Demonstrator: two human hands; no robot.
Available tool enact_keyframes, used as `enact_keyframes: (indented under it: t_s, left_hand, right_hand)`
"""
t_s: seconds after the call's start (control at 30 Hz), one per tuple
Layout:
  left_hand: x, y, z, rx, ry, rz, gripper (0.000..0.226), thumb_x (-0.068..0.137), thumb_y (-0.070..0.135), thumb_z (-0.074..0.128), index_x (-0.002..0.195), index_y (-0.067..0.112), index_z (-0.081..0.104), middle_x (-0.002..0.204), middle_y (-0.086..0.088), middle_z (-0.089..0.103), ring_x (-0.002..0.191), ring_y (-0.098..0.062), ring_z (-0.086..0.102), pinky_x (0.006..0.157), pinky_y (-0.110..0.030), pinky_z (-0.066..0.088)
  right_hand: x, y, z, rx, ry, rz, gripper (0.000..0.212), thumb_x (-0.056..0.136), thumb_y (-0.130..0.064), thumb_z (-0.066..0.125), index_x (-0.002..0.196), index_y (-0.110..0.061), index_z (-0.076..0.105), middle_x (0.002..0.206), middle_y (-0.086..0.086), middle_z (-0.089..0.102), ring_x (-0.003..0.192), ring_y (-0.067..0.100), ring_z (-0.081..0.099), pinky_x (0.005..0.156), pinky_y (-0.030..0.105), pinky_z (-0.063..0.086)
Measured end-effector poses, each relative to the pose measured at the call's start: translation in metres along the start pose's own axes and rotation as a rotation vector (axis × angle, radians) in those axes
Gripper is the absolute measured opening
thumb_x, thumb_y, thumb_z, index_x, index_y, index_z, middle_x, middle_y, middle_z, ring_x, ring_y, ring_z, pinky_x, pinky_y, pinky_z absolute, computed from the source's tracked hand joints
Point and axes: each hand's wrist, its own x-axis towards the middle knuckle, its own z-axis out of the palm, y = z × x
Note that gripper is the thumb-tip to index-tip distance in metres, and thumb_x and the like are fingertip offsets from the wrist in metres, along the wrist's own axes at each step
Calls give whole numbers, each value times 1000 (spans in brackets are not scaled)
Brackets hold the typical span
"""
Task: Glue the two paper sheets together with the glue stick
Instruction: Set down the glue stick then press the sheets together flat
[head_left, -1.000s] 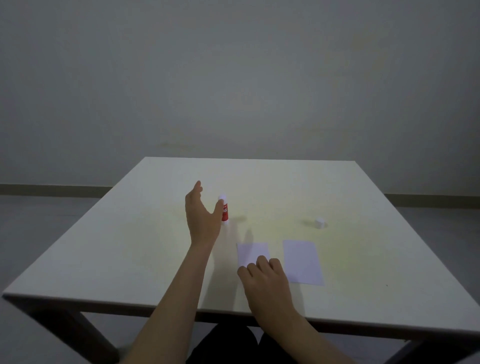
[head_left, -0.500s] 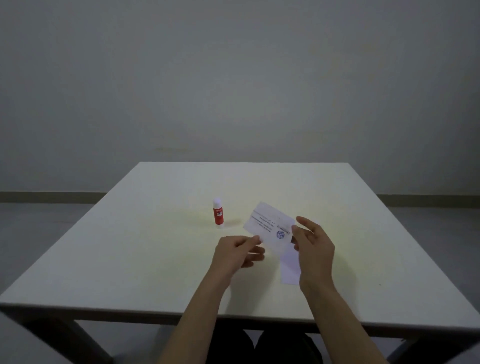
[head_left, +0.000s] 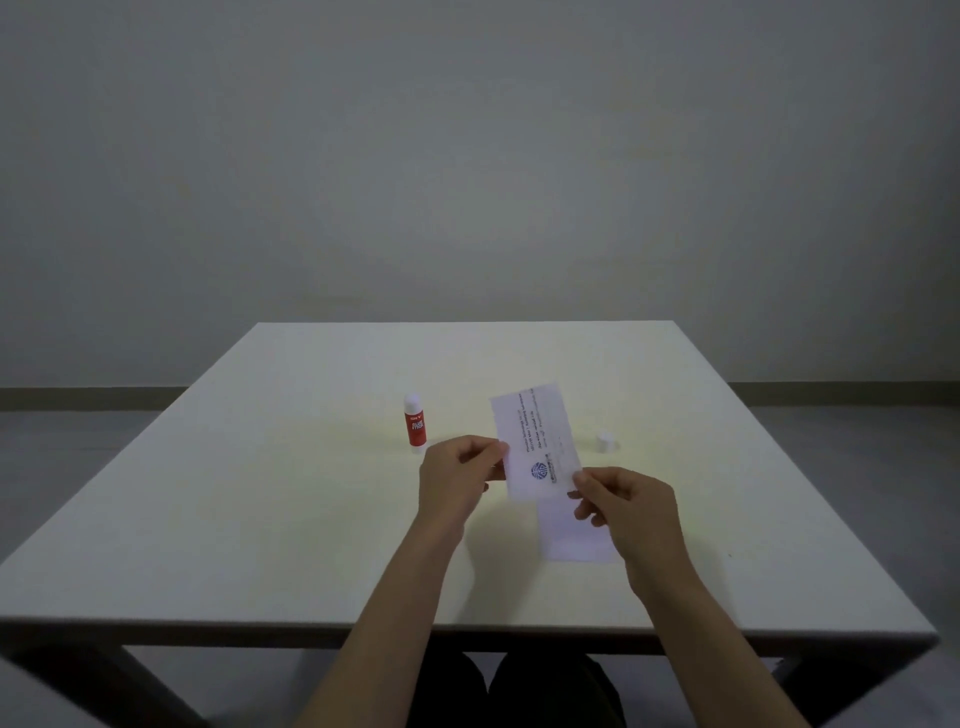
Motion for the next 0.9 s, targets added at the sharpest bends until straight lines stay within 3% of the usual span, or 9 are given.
enact_keyframes:
  t_s: [0.17, 0.33, 0.47, 0.63, 0.8, 0.9]
  left_hand:
    - [1, -5, 12, 78, -36, 28, 20, 81, 14, 66, 64, 22, 70, 63, 15, 73, 58, -1, 70, 51, -8, 44]
    - [4, -6, 24, 168, -110, 34, 18, 78, 13, 68, 63, 20, 73, 63, 11, 74, 61, -11, 73, 74, -24, 55]
    - [5, -15, 28, 298, -133, 18, 14, 76, 13, 70, 63, 14, 73, 67, 1, 76, 59, -11, 73, 73, -25, 56]
    - [2, -34, 30, 498, -145, 46, 9, 76, 15, 70, 69, 11, 75, 74, -5, 77, 58, -10, 71, 72, -28, 58]
    - [4, -37, 32, 536, -131, 53, 9, 75, 17, 71, 70, 11, 75, 72, -5, 77, 63, -12, 72, 72, -27, 57]
    - [4, -39, 33, 548, -130, 60, 9, 75, 17, 71, 68, 12, 74, 72, -5, 77, 57, -7, 70, 64, -21, 53]
  right_hand:
    - [5, 9, -23, -140, -144, 102, 18, 76, -16, 74, 63, -6, 68, 52, 2, 65, 44, 12, 57, 43, 21, 42]
    - [33, 3, -40, -123, -164, 152, 12, 81, -10, 68, 73, -2, 71, 62, 8, 64, 46, 14, 54, 45, 24, 37]
    - [43, 13, -42, -252, -170, 196, 14, 77, -4, 69, 70, 8, 67, 52, 7, 60, 39, 12, 50, 40, 22, 36]
    - [33, 34, -40, -345, -174, 232, 22, 75, -5, 71, 54, -2, 65, 46, 11, 60, 34, 17, 44, 36, 21, 32]
    - [34, 38, -36, -387, -162, 212, 20, 74, -2, 69, 55, 0, 64, 44, 11, 59, 30, 15, 44, 36, 20, 37]
    - [35, 38, -36, -406, -163, 201, 17, 75, -1, 68, 58, 2, 65, 43, 9, 59, 30, 15, 45, 35, 20, 38]
